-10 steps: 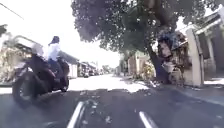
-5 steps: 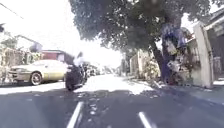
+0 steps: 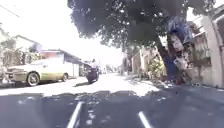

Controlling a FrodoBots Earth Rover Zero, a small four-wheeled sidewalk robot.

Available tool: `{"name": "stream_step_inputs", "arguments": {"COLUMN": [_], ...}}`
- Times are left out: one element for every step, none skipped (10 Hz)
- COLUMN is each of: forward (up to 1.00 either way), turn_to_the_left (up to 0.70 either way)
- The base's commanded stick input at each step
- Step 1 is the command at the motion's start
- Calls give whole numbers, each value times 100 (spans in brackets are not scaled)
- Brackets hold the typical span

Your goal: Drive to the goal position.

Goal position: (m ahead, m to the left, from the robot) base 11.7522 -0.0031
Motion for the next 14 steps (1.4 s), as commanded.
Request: {"name": "stream_step_inputs", "arguments": {"forward": [85,85,85,85,85,85,85,85,85,85,85,85,85,85], "turn_to_the_left": [-34,-34,-34,-34,-22,-4,-3,-1,0,0,0,0,0,0]}}
